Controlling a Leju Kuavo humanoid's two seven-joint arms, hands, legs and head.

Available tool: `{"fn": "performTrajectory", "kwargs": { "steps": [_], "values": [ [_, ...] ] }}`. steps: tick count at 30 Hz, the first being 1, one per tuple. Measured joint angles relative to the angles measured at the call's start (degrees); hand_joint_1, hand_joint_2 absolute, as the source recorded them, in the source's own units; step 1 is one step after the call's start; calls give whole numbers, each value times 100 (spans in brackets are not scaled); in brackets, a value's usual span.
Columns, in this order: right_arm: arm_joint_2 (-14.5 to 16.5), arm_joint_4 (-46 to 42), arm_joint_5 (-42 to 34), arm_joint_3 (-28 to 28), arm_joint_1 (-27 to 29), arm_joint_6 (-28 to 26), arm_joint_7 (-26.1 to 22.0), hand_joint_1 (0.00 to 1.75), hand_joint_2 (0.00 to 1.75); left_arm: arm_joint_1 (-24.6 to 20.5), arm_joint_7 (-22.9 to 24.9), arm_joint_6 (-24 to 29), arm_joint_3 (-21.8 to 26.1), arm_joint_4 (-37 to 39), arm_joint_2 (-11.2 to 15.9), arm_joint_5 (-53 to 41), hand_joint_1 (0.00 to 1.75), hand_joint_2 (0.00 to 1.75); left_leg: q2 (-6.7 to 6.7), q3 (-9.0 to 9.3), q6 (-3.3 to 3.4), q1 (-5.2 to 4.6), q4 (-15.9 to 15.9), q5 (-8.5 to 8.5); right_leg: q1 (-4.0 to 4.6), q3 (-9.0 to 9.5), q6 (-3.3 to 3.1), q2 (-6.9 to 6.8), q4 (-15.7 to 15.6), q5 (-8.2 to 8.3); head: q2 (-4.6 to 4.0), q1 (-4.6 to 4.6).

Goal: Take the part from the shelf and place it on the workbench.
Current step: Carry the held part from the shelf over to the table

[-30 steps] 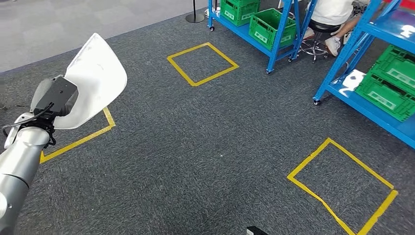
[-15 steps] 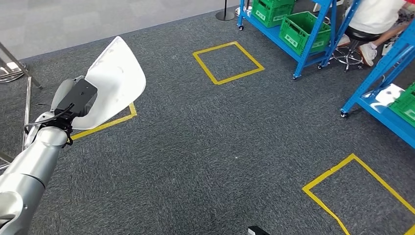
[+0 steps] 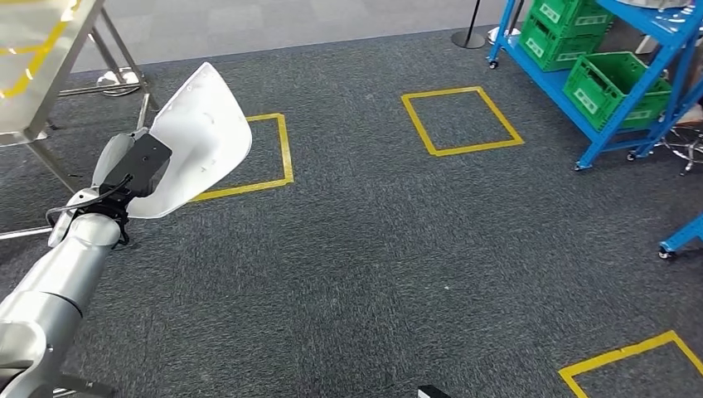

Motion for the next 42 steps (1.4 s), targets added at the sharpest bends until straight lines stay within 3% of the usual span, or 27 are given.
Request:
{"fn": "performTrajectory", "kwargs": {
  "steps": [1, 3, 5, 7, 8, 10, 11, 13, 15, 16, 18, 19, 21, 23, 25, 26, 27, 28, 30, 31, 33, 34, 36, 38, 40, 41, 42],
  "values": [
    [-1, 0, 4, 0, -1, -2, 0, 0, 0, 2, 2, 5, -1, 1, 15, -2, 175, 175, -70, -15, -43, 8, -9, 9, 10, 38, -8, 32, -84, -6, 0, 0],
    [5, 0, 9, 0, -10, -7, 10, 0, 0, 7, 9, 13, -2, 1, 72, -6, 175, 175, -185, -40, -127, 22, -44, 36, 16, 71, -50, -111, -123, 11, 0, 3],
    [13, 0, 13, 0, -24, -9, 14, 0, 0, 11, 19, 25, -2, 1, 135, -6, 175, 175, 52, -122, -183, 2, 94, -55, -4, 113, -128, -252, -186, 51, -1, -20],
    [16, 0, 20, 0, -16, -9, 2, 0, 0, 20, 33, 37, -2, 3, 161, -7, 175, 175, 492, -390, -218, -13, 664, -369, -1, 130, -185, -394, -219, 65, -1, -62],
    [17, 0, 22, 0, -4, -8, -1, 0, 0, 34, 40, 40, -2, 5, 163, -8, 175, 175, 621, -575, -235, -4, 1046, -545, 6, 131, -200, -471, -218, 57, 0, -80],
    [19, 0, 26, 0, 12, -8, 12, 0, 0, 76, 49, 42, -2, 13, 170, -9, 175, 175, 708, -798, -266, 17, 1495, -663, 10, 136, -203, -632, -213, 35, 1, -83],
    [21, 0, 26, 0, 12, -8, 17, 0, 0, 91, 52, 42, -2, 15, 178, -10, 175, 175, 734, -755, -273, 26, 1410, -567, 9, 143, -196, -712, -207, 20, 0, -83],
    [26, 0, 26, 0, 9, -8, 18, 0, 0, 100, 52, 44, -2, 12, 194, -12, 175, 175, 926, -383, -257, 22, 710, -216, 13, 183, -165, -864, -194, -25, -1, -84],
    [29, 0, 26, 0, 6, -9, 12, 0, 0, 92, 52, 47, -2, 3, 197, -13, 175, 175, 1185, -44, -179, -21, 95, -18, 48, 229, -111, -999, -179, -80, -1, -79],
    [29, 0, 26, 0, 3, -9, 9, 0, 0, 89, 52, 49, -2, 1, 200, -14, 175, 175, 1241, 17, -136, -42, -23, -5, 71, 250, -82, -1065, -177, -101, -1, -74],
    [30, 0, 27, 0, -10, -9, 13, 0, 0, 86, 58, 55, -2, -2, 225, -31, 175, 175, 1096, 14, -59, -51, -39, -2, 85, 289, -27, -1202, -188, -131, 0, -64],
    [30, 0, 28, 0, -20, -8, 23, 0, 0, 85, 61, 60, -2, -7, 237, -43, 175, 175, 1018, 20, -29, -40, -56, 7, 74, 300, 8, -1177, -167, -164, 1, -61],
    [29, 0, 33, 0, -36, -8, 30, 0, 0, 70, 67, 73, -2, -19, 241, -61, 175, 175, 878, 38, 34, -1, -91, 29, 41, 186, 73, -871, 122, -350, 0, -48],
    [29, 0, 39, 0, -24, -8, 11, 0, 0, 66, 71, 83, -2, -21, 217, -67, 175, 175, 727, 34, 71, 19, -96, 36, 21, -169, 112, -513, 831, -672, 0, -31],
    [29, 0, 43, -1, -2, -8, 5, 0, 0, 88, 71, 86, -2, -16, 193, -71, 175, 175, 540, 29, 81, 20, -84, 35, 18, -496, 123, -421, 1389, -798, 0, -21],
    [29, 0, 44, -1, 2, -9, 10, 0, 0, 99, 72, 86, -3, -14, 188, -73, 175, 175, 445, 29, 78, 21, -74, 34, 16, -535, 119, -407, 1385, -702, -1, -20],
    [29, 0, 44, -2, 3, -9, 14, 0, 0, 105, 73, 86, -3, -14, 188, -73, 175, 175, 358, 29, 70, 25, -60, 31, 9, -461, 109, -383, 1150, -510, -1, -18],
    [28, 0, 44, -2, 2, -10, 13, 0, 0, 107, 76, 86, -4, -14, 189, -74, 175, 175, 274, 27, 54, 31, -44, 25, -5, -307, 98, -296, 760, -281, -1, -16],
    [27, 0, 44, -3, 2, -10, 0, 0, 0, 106, 88, 86, -4, -15, 187, -87, 175, 175, 118, 0, -10, 28, -12, 18, -32, -21, 83, -64, 87, -20, 0, -14],
    [27, 0, 48, -3, 1, -9, -10, 0, 0, 108, 95, 88, -4, -14, 189, -98, 175, 175, 48, -18, -50, 30, -11, 23, -34, 48, 72, 8, -72, 8, 0, -16],
    [28, 0, 59, -4, -6, -8, -25, 0, 0, 117, 103, 102, -4, -13, 211, -116, 175, 175, -85, -43, -140, 43, -50, 57, -21, 79, 21, -67, -116, 0, -1, -15],
    [28, 0, 65, -4, -17, -7, -18, 0, 0, 123, 102, 111, -4, -13, 230, -118, 175, 175, -87, -58, -175, 48, -57, 63, -24, 96, -20, -138, -140, 17, -1, -14],
    [28, 0, 67, -5, -34, -4, -4, 0, 0, 124, 105, 131, -4, -15, 257, -118, 175, 175, 189, -178, -225, 32, 148, -70, -41, 122, -102, -274, -196, 57, -2, -50],
    [27, 0, 68, -6, -28, -1, -1, 0, 0, 132, 111, 145, -4, -17, 257, -118, 175, 175, 576, -487, -253, 21, 794, -406, -25, 131, -149, -408, -213, 62, -1, -90],
    [27, 0, 71, -8, -13, 1, 1, 0, 0, 168, 116, 149, -4, -16, 249, -118, 175, 175, 700, -773, -272, 30, 1401, -619, -10, 132, -166, -560, -206, 46, 1, -91],
    [27, 0, 73, -8, -10, 2, 4, 0, 0, 188, 117, 149, -4, -15, 249, -119, 175, 175, 720, -790, -273, 32, 1448, -583, -7, 134, -168, -637, -200, 35, 1, -92],
    [27, 0, 74, -9, -10, 2, 5, 0, 0, 201, 119, 149, -4, -16, 252, -121, 175, 175, 745, -693, -267, 32, 1276, -455, -6, 140, -163, -713, -193, 21, 1, -92]
  ]
}}
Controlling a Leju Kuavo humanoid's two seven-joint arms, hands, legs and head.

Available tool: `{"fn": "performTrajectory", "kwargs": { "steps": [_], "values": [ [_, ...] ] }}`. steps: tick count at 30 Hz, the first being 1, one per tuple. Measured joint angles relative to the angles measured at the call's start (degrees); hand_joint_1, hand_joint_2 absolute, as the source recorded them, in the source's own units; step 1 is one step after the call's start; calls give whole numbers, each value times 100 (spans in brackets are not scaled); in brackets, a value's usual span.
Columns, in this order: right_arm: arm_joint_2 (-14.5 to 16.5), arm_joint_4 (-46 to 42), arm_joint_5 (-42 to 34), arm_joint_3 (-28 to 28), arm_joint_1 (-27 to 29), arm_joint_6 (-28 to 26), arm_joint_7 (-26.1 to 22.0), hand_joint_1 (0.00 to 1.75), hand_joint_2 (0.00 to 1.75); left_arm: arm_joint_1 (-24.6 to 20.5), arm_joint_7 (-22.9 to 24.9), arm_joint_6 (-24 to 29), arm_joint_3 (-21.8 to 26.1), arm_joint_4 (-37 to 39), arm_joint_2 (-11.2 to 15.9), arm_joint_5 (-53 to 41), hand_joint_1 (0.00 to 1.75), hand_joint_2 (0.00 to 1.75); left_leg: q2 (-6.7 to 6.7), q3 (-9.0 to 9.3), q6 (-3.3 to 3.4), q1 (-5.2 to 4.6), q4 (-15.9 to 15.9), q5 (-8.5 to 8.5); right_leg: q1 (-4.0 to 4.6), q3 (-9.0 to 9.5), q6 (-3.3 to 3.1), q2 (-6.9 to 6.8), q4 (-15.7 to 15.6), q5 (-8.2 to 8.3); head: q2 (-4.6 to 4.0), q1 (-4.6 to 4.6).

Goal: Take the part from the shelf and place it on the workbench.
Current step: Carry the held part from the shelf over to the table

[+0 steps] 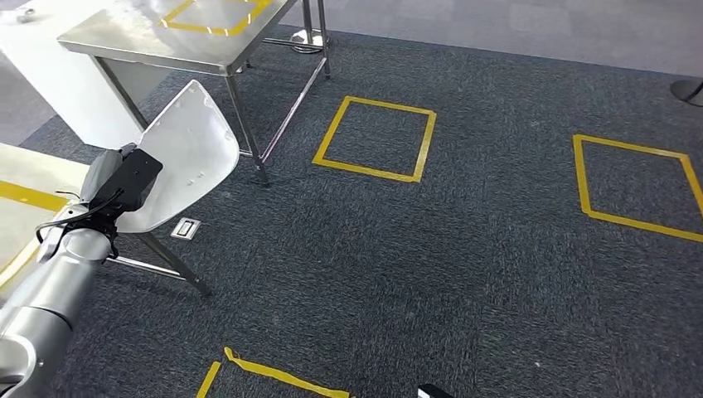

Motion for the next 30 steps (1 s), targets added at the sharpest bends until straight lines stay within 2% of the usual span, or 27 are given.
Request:
{"fn": "performTrajectory", "kwargs": {
  "steps": [1, 2, 4, 5, 6, 7, 8, 9, 11, 12, 13, 14, 15, 16, 18, 19, 20, 21, 22, 23, 25, 26, 27, 28, 29, 30],
  "values": [
    [0, 0, 1, 0, -1, 1, 0, 0, 0, 6, 0, 0, 0, -6, 3, -2, 175, 175, 66, 195, 16, -5, -349, 181, 2, 15, 11, -77, 7, -18, -1, -1],
    [0, 0, 1, 0, -2, 1, -1, 0, 0, 1, 0, 0, 0, -15, 4, -3, 175, 175, 204, 409, 41, -27, -740, 316, 14, 33, 31, -148, 13, -40, -1, -1],
    [0, 0, 4, 0, -8, 4, -6, 0, 0, -14, 1, 2, 0, -36, 0, -20, 175, 175, 381, 691, 127, -69, -1248, 451, 49, 68, 83, -271, 24, -80, -1, 13],
    [0, 0, 9, 0, -14, 5, -8, 0, 0, -18, 5, 6, 0, -40, 8, -37, 175, 175, 390, 718, 169, -89, -1309, 439, 66, 85, 111, -329, 22, -93, -1, 22],
    [0, 0, 15, 0, -22, 7, -8, 0, 0, -19, 13, 10, 0, -43, 26, -57, 175, 175, 308, 716, 210, -91, -1313, 450, 72, 102, 137, -391, 19, -104, -1, 32],
    [0, 0, 22, 0, -32, 7, -1, 0, 0, -19, 21, 15, 0, -45, 48, -77, 175, 175, 237, 717, 243, -78, -1323, 458, 65, 114, 171, -396, 19, -120, -1, 39],
    [-2, 0, 30, 0, -40, 7, 13, 0, 0, -25, 30, 16, 0, -50, 70, -88, 175, 175, 174, 722, 274, -62, -1337, 468, 53, 108, 205, -306, 56, -162, -1, 40],
    [-3, 0, 33, 0, -45, 7, 16, 0, 0, -38, 39, 14, 0, -54, 84, -96, 175, 175, 115, 728, 305, -41, -1353, 483, 40, 58, 238, -155, 182, -253, -1, 49],
    [-8, 0, 36, 0, -34, 7, 5, 0, 0, -67, 49, -8, 0, -60, 89, -101, 175, 175, -11, 725, 346, -14, -1366, 499, 18, -221, 286, 183, 777, -567, -1, 73],
    [-8, 0, 36, 0, -21, 7, -4, 0, 0, -74, 53, -24, 0, -54, 90, -104, 175, 175, -86, 718, 359, -11, -1364, 504, 15, -411, 299, 253, 1157, -718, -1, 84],
    [-9, 0, 35, -1, -9, 7, -3, 0, 0, -75, 55, -39, 0, -45, 89, -107, 175, 175, -169, 713, 363, -11, -1361, 506, 12, -567, 307, 282, 1448, -793, -1, 87],
    [-9, 0, 34, -1, -2, 7, 4, 0, 0, -75, 57, -52, -1, -34, 89, -112, 175, 175, -254, 710, 362, -9, -1353, 508, 10, -643, 308, 293, 1559, -761, 0, 89],
    [-9, 0, 33, -2, 0, 7, 8, 0, 0, -77, 60, -55, -1, -23, 89, -120, 175, 175, -338, 709, 357, -7, -1342, 509, 5, -616, 303, 307, 1453, -627, 0, 89],
    [-10, 0, 32, -2, 0, 7, 8, 0, 0, -83, 63, -56, -1, -18, 88, -131, 175, 175, -421, 707, 346, -2, -1326, 507, -3, -487, 292, 350, 1144, -420, 0, 90],
    [-11, 0, 27, -2, -5, 8, 5, 0, 0, -107, 69, -56, -1, -15, 75, -157, 175, 175, -578, 688, 297, 7, -1293, 506, -28, -160, 267, 593, 416, -112, -1, 102],
    [-11, 0, 22, -2, -9, 8, -6, 0, 0, -123, 72, -55, -2, -15, 64, -169, 175, 175, -653, 667, 256, 13, -1287, 515, -33, -56, 254, 696, 181, -48, -1, 111],
    [-11, 0, 19, -3, -12, 9, -15, 0, 0, -135, 74, -55, -2, -14, 54, -178, 175, 175, -722, 645, 211, 21, -1294, 531, -28, -15, 238, 757, 84, -51, -2, 118],
    [-11, 0, 15, -3, -17, 9, -19, 0, 0, -145, 77, -55, -2, -12, 52, -183, 175, 175, -791, 626, 162, 27, -1314, 555, -14, -10, 219, 738, 69, -53, -2, 121],
    [-10, 0, 14, -4, -24, 9, -17, 0, 0, -147, 77, -55, -2, -10, 55, -186, 175, 175, -840, 611, 120, 36, -1339, 581, -16, 0, 180, 663, 54, -34, -1, 123],
    [-9, 0, 14, -4, -34, 9, -4, 0, 0, -150, 78, -55, -2, -5, 63, -187, 175, 175, -765, 593, 92, 35, -1338, 580, -18, 17, 137, 594, 28, -12, -1, 119],
    [-8, 0, 8, -6, -45, 8, -5, 0, 0, -176, 77, -60, -2, 3, 69, -187, 175, 175, -395, 455, 54, 22, -1081, 416, -31, 49, 51, 453, -26, 30, -1, 80],
    [-9, 0, 5, -8, -42, 7, -12, 0, 0, -191, 75, -69, -3, 7, 63, -189, 175, 175, -179, 321, 41, 20, -782, 249, -22, 54, 27, 384, -36, 35, -1, 61],
    [-9, 0, 3, -10, -33, 7, -16, 0, 0, -202, 73, -80, -4, 13, 51, -193, 175, 175, -70, 147, 22, 22, -399, 66, -16, 52, 10, 310, -37, 31, -2, 45],
    [-9, 0, 3, -13, -26, 7, -11, 0, 0, -205, 70, -91, -5, 20, 40, -197, 175, 175, -31, -12, 5, 28, -46, -68, -11, 50, 4, 230, -34, 27, -2, 44],
    [-8, 0, 3, -16, -21, 7, -3, 0, 0, -202, 69, -98, -7, 32, 34, -202, 175, 175, -19, -104, -7, 30, 171, -119, -8, 48, 1, 148, -30, 23, -2, 43],
    [-8, 0, 2, -21, -21, 7, 4, 0, 0, -200, 70, -101, -9, 42, 32, -205, 175, 175, -9, -92, -11, 30, 182, -70, -6, 49, 2, 67, -26, 16, -2, 43]
  ]
}}
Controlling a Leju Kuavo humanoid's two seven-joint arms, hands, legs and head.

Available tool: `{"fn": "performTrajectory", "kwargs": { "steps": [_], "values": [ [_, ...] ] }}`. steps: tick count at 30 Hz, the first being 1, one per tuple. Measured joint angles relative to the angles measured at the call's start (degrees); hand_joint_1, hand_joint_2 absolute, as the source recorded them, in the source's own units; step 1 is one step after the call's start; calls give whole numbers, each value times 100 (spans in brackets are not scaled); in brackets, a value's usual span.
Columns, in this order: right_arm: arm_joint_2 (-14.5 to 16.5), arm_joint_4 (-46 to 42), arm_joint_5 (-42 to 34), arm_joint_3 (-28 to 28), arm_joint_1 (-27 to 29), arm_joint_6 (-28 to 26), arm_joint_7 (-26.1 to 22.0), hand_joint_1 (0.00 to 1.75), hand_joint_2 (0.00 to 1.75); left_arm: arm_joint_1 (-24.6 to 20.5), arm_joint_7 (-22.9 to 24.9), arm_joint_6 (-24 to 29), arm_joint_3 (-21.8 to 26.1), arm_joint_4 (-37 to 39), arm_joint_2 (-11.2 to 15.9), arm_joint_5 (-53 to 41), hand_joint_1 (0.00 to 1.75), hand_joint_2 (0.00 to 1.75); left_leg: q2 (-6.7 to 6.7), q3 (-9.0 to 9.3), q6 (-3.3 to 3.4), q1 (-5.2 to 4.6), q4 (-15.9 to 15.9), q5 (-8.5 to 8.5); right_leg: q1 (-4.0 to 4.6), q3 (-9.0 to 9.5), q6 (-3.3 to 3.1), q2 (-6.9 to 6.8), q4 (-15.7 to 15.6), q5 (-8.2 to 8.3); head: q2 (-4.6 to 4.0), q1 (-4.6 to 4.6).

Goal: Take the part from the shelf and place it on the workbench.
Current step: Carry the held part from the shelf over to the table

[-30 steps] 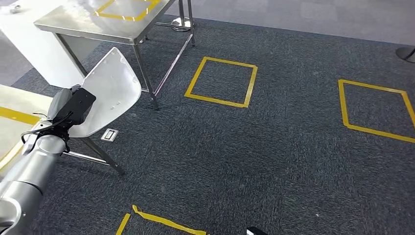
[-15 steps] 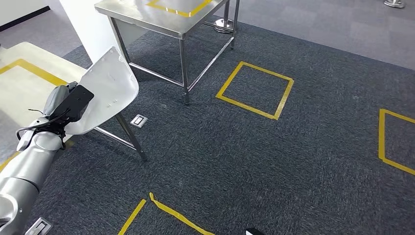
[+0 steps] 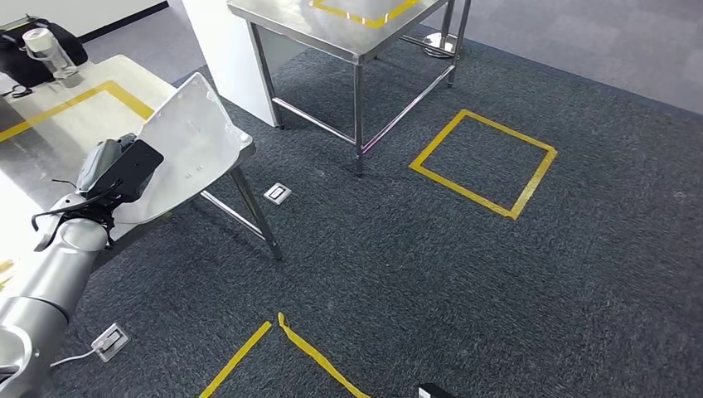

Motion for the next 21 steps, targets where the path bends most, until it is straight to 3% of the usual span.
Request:
{"fn": "performTrajectory", "kwargs": {
  "steps": [1, 3, 5, 6, 8, 10, 12, 14, 15, 17, 18, 20, 21],
  "values": [
    [1, 0, -1, -5, -2, -1, 2, 0, 0, -2, -1, 0, -1, 6, 1, -1, 175, 175, 28, 129, 7, -2, -216, 136, 1, 5, 7, -77, 6, -8, 0, 0],
    [1, 0, -3, -14, -9, -2, 3, 0, 0, -26, -2, 0, -2, 8, -2, -2, 175, 175, 272, 569, 59, -42, -973, 422, 23, 20, 42, -222, 26, -42, 1, -3],
    [3, 0, -7, -19, -18, -5, 1, 0, 0, -63, -8, -2, -3, 8, -15, -3, 175, 175, 462, 815, 144, -85, -1432, 521, 63, 36, 95, -351, 45, -77, 2, 5],
    [4, 0, -8, -21, -21, -8, 1, 0, 0, -75, -10, -3, -4, 9, -14, -6, 175, 175, 454, 823, 184, -103, -1473, 503, 77, 48, 125, -416, 43, -89, 1, 9],
    [5, 0, -9, -22, -30, -13, 5, 0, 0, -84, -12, -2, -4, 11, -1, -16, 175, 175, 295, 808, 248, -87, -1489, 529, 70, 78, 192, -479, 46, -120, 1, 19],
    [4, 0, -13, -25, -33, -15, -13, 0, 0, -99, 6, 31, -6, 11, -10, -29, 175, 175, 156, 809, 313, -52, -1514, 559, 39, -4, 264, -210, 273, -296, 1, 31],
    [3, 0, -16, -28, -14, -17, -54, 0, 0, -108, 33, 99, -10, 11, -52, -39, 175, 175, 9, 789, 356, -31, -1519, 578, 19, -308, 308, 135, 934, -653, 1, 49],
    [3, 0, -12, -32, 5, -17, -73, 0, 0, -93, 57, 163, -15, 19, -86, -48, 175, 175, -158, 761, 369, -30, -1506, 589, 17, -631, 320, 225, 1568, -869, 2, 57],
    [3, 0, -7, -33, 8, -17, -73, 0, 0, -82, 70, 191, -17, 23, -93, -49, 175, 175, -246, 752, 366, -28, -1497, 593, 15, -679, 318, 236, 1626, -816, 2, 58],
    [2, 0, 20, -34, 6, -17, -74, 0, 0, -73, 90, 244, -18, 25, -87, -51, 175, 175, -416, 746, 339, -16, -1474, 599, -3, -467, 305, 302, 1108, -436, 2, 72],
    [2, 0, 37, -35, 5, -17, -74, 0, 0, -74, 90, 273, -18, 23, -80, -55, 175, 175, -495, 736, 313, -10, -1464, 602, -22, -292, 298, 428, 719, -264, 2, 80],
    [1, 0, 68, -36, 6, -17, -79, 0, 0, -76, 77, 328, -18, 19, -56, -66, 175, 175, -640, 693, 235, -5, -1447, 620, -43, -53, 282, 647, 192, -101, 2, 88],
    [1, 0, 80, -36, 6, -20, -78, 0, 0, -67, 68, 346, -18, 18, -33, -75, 175, 175, -708, 670, 189, -3, -1456, 640, -38, -21, 263, 692, 124, -117, 2, 87]
  ]
}}
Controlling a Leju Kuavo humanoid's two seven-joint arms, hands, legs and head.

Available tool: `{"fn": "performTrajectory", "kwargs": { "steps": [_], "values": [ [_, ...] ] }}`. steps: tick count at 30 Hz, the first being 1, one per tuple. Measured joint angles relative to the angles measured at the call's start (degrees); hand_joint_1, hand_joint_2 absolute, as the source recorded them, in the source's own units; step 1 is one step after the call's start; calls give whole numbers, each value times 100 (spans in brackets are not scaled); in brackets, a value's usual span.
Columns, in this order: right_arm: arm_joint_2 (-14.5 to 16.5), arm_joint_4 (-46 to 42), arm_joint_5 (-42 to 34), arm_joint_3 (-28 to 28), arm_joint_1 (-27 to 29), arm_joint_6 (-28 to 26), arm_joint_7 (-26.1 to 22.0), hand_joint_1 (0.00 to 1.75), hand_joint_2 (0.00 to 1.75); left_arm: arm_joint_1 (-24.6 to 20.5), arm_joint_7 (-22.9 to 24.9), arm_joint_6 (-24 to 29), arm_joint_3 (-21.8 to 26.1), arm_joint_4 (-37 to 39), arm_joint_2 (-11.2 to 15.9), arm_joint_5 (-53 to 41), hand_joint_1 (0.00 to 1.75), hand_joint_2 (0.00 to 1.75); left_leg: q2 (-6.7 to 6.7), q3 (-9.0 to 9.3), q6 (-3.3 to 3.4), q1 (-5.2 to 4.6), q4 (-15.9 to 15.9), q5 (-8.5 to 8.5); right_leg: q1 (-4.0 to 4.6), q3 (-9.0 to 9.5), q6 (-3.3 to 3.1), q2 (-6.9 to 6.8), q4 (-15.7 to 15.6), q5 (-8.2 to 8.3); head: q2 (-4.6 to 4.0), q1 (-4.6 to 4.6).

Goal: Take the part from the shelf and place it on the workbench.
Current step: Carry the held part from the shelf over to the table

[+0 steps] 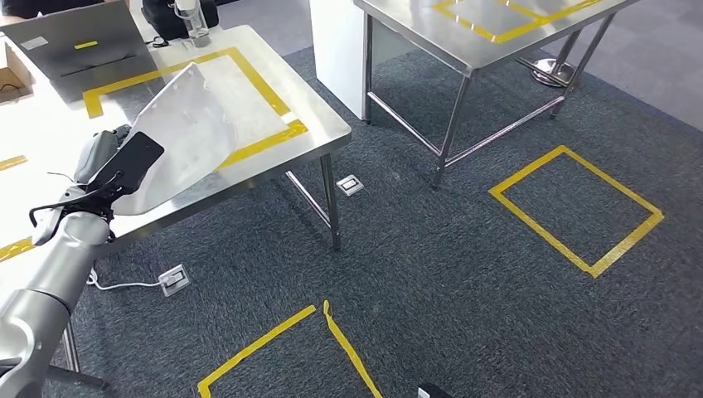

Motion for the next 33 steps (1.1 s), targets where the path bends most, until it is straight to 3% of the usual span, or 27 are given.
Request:
{"fn": "performTrajectory", "kwargs": {
  "steps": [2, 3, 5, 7, 9, 10, 11, 13, 15, 16, 18, 19, 21, 22, 23, 24, 26, 27, 30, 32, 33],
  "values": [
    [1, 0, 18, 0, -5, -8, 21, 0, 0, 25, -11, 15, 0, 0, 62, -15, 175, 175, -129, -22, -87, 12, -46, 50, 14, 13, -58, -107, -26, 19, -1, 6],
    [8, 0, 25, 0, -15, -11, 43, 0, 0, 34, -7, 18, 0, 1, 109, -21, 175, 175, -123, -30, -123, 8, -77, 69, 3, 22, -98, -168, -48, 37, -1, 2],
    [17, 0, 34, 0, -32, -13, 62, 0, 0, 21, 19, 17, 0, 3, 189, -32, 175, 175, 158, -120, -164, -28, 59, -26, -13, 41, -168, -285, -98, 75, -1, -26],
    [21, 0, 48, 0, -19, -13, 67, 0, 0, -5, 46, 9, -3, 8, 232, -40, 175, 175, 521, -406, -186, -54, 656, -346, 9, 52, -219, -430, -121, 83, 0, -64],
    [19, 0, 63, -1, 8, -19, 77, 0, 0, -5, 61, 1, -10, 23, 240, -51, 175, 175, 653, -729, -193, -45, 1364, -624, 30, 52, -245, -589, -121, 68, -1, -77],
    [18, 0, 66, -2, 13, -26, 82, 0, 0, 2, 73, -1, -13, 34, 245, -62, 175, 175, 680, -777, -192, -41, 1499, -632, 35, 53, -249, -666, -117, 62, -1, -78],
    [19, 0, 62, -2, 13, -35, 84, 0, 0, 3, 86, 0, -14, 44, 250, -78, 175, 175, 708, -709, -188, -37, 1407, -541, 37, 55, -246, -739, -112, 54, -1, -78],
    [22, 0, 37, -7, 8, -57, 83, 0, 0, -24, 110, 12, -18, 50, 246, -116, 175, 175, 925, -315, -167, -44, 726, -248, 45, 72, -212, -879, -95, 22, -1, -79],
    [24, 0, 9, -25, 5, -74, 79, 0, 0, -69, 137, 44, -36, 48, 202, -146, 175, 175, 1142, 2, -78, -78, 160, -108, 91, 94, -153, -1016, -71, -26, 0, -84],
    [24, 0, -3, -37, 4, -76, 79, 0, 0, -77, 148, 73, -48, 48, 175, -157, 175, 175, 1171, 46, -25, -95, 68, -117, 118, 108, -127, -1082, -71, -41, 0, -79],
    [24, 0, -22, -64, -7, -74, 81, 0, 0, -60, 162, 148, -69, 50, 135, -176, 175, 175, 1023, 43, 77, -98, 52, -105, 138, 142, -75, -1215, -87, -64, 1, -63],
    [24, 0, -26, -75, -18, -71, 82, 0, 0, -47, 163, 192, -72, 48, 118, -184, 175, 175, 950, 39, 110, -89, 46, -97, 127, 144, -43, -1169, -62, -103, 0, -58],
    [24, 0, -25, -85, -32, -67, 61, 0, 0, -35, 164, 274, -74, 40, 76, -188, 175, 175, 811, 36, 179, -59, 32, -79, 89, 5, 12, -862, 275, -326, -1, -45],
    [24, 0, -19, -86, -28, -66, 45, 0, 0, -29, 164, 304, -74, 38, 49, -189, 175, 175, 740, 30, 201, -53, 31, -76, 72, -151, 28, -659, 608, -492, -1, -36],
    [24, 0, -6, -87, -19, -65, 28, 0, 0, -17, 165, 324, -74, 37, 30, -189, 175, 175, 663, 25, 219, -55, 32, -74, 66, -348, 34, -541, 999, -650, -1, -26],
    [24, 0, 7, -87, -10, -66, 19, 0, 0, 2, 165, 335, -74, 37, 16, -188, 175, 175, 578, 22, 227, -60, 33, -73, 67, -528, 34, -489, 1328, -742, -1, -18],
    [24, 0, 17, -88, -1, -72, 21, 0, 0, 35, 164, 347, -74, 38, 9, -184, 175, 175, 426, 22, 228, -71, 38, -70, 84, -686, 12, -452, 1502, -649, 0, -12],
    [24, 0, 2, -90, 0, -75, 21, 0, 0, 41, 164, 352, -74, 37, 9, -181, 175, 175, 379, 23, 227, -74, 41, -70, 92, -641, -7, -444, 1335, -494, 0, -9],
    [24, 0, -85, -120, -12, -75, 21, 0, 0, 29, 162, 372, -74, 34, 20, -177, 175, 175, 276, 27, 211, -84, 52, -66, 114, -250, -85, -383, 386, -7, 0, 4],
    [27, 0, -137, -161, -32, -75, 20, 0, 0, 20, 161, 385, -74, 33, 26, -181, 175, 175, 209, 7, 174, -97, 56, -60, 123, -91, -100, -330, -19, 94, 0, 4],
    [30, 0, -151, -181, -40, -75, 20, 0, 0, 19, 160, 390, -74, 33, 26, -186, 175, 175, 194, -4, 157, -102, 55, -57, 126, -80, -90, -315, -66, 81, 0, 3]
  ]
}}
